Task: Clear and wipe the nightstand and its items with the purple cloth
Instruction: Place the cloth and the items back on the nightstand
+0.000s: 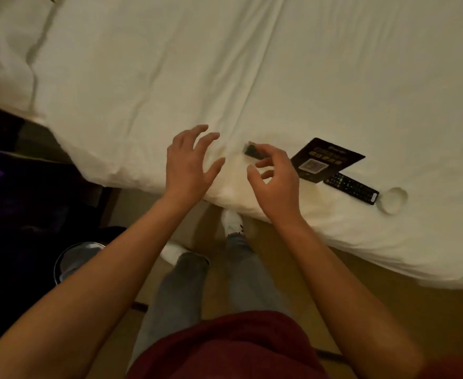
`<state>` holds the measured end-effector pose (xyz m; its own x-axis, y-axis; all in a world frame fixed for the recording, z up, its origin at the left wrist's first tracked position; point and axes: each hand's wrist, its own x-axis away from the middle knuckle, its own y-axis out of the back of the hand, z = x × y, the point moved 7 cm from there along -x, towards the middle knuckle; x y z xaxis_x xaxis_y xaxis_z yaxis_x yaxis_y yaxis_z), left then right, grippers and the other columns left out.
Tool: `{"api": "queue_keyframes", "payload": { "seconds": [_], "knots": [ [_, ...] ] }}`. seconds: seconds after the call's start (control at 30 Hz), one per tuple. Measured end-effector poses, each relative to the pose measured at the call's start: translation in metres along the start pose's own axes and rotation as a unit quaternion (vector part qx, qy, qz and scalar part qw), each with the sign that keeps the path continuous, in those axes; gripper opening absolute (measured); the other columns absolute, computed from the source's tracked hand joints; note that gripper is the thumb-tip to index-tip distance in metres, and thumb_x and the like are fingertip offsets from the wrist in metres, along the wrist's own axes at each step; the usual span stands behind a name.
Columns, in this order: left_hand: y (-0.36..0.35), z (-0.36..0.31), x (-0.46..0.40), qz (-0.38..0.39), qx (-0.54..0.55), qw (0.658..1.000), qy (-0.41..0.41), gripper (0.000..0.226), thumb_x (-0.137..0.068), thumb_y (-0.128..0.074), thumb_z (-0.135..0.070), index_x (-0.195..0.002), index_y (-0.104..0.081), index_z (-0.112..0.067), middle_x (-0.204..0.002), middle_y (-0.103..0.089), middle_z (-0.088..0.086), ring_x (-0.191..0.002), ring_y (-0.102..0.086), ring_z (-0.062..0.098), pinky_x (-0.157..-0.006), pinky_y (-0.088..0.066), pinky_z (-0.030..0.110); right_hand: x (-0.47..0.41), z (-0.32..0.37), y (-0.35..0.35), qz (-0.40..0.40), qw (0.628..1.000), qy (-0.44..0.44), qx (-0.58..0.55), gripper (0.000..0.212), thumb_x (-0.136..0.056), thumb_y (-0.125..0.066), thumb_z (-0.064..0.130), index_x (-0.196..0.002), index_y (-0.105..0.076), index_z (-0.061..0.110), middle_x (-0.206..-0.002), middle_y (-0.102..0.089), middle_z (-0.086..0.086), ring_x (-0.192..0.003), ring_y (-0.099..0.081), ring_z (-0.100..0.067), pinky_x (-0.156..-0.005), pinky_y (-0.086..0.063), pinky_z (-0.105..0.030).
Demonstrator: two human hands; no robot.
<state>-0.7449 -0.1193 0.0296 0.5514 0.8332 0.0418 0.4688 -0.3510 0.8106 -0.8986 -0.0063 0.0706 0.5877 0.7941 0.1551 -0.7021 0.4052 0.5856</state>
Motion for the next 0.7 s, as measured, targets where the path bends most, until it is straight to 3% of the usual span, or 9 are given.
{"api": "queue_keyframes", "payload": {
  "seconds": [0.1,0.23,0.4,0.57,0.63,0.7],
  "knots": [
    [-0.045,-0.041,-0.019,0.057,-0.027,0.997,-0.052,0.05,-0.091,-0.068,-0.042,-0.135,-0.06,-0.022,-0.146,-0.053,0.005,-0.133,-0.047,0.033,-0.106,-0.041,0.047,0.004,-0.033,0.043,-0.012,1.0,-0.014,-0.015,0.024,-0.094,-0.068,0.02,-0.119,-0.067,0.022,-0.107,-0.07,0.009,-0.086,-0.066,-0.006,-0.07,-0.056,-0.016],
    [-0.093,-0.076,-0.042,0.131,-0.066,0.985,-0.093,0.05,-0.091,-0.069,-0.042,-0.135,-0.059,-0.021,-0.144,-0.056,0.005,-0.137,-0.045,0.033,-0.11,-0.038,0.048,0.014,-0.091,0.102,-0.056,0.996,-0.065,-0.004,0.01,-0.094,-0.068,0.017,-0.104,-0.068,0.02,-0.09,-0.07,0.005,-0.079,-0.067,-0.008,-0.069,-0.057,-0.023],
    [-0.13,-0.089,-0.064,0.206,-0.119,0.967,-0.095,0.048,-0.089,-0.073,-0.041,-0.131,-0.062,-0.022,-0.136,-0.062,0.004,-0.132,-0.046,0.034,-0.105,-0.039,0.048,0.007,-0.155,0.159,-0.158,0.976,-0.152,-0.015,0.018,-0.089,-0.069,0.016,-0.104,-0.059,0.021,-0.087,-0.064,0.012,-0.073,-0.059,-0.002,-0.064,-0.05,-0.02],
    [-0.147,-0.09,-0.074,0.241,-0.153,0.953,-0.102,0.038,-0.091,-0.071,-0.037,-0.124,-0.066,-0.019,-0.124,-0.069,0.006,-0.125,-0.05,0.034,-0.102,-0.039,0.047,-0.025,-0.185,0.157,-0.086,0.981,-0.174,-0.016,0.051,-0.09,-0.077,0.028,-0.136,-0.056,0.024,-0.109,-0.066,0.006,-0.071,-0.058,0.001,-0.069,-0.048,-0.01],
    [-0.15,-0.089,-0.074,0.241,-0.162,0.951,-0.11,0.033,-0.093,-0.07,-0.035,-0.121,-0.069,-0.017,-0.119,-0.071,0.006,-0.122,-0.051,0.034,-0.099,-0.04,0.046,-0.034,-0.189,0.151,-0.056,0.984,-0.168,-0.012,0.055,-0.089,-0.078,0.031,-0.14,-0.057,0.029,-0.097,-0.068,0.006,-0.067,-0.058,-0.001,-0.068,-0.046,-0.008],
    [-0.152,-0.086,-0.075,0.238,-0.167,0.95,-0.114,0.031,-0.093,-0.069,-0.032,-0.12,-0.07,-0.017,-0.117,-0.072,0.005,-0.12,-0.052,0.035,-0.097,-0.04,0.046,-0.04,-0.194,0.146,-0.038,0.985,-0.166,0.0,0.047,-0.088,-0.079,0.033,-0.133,-0.065,0.031,-0.078,-0.067,0.01,-0.063,-0.058,-0.003,-0.065,-0.048,-0.014]
  ]
}}
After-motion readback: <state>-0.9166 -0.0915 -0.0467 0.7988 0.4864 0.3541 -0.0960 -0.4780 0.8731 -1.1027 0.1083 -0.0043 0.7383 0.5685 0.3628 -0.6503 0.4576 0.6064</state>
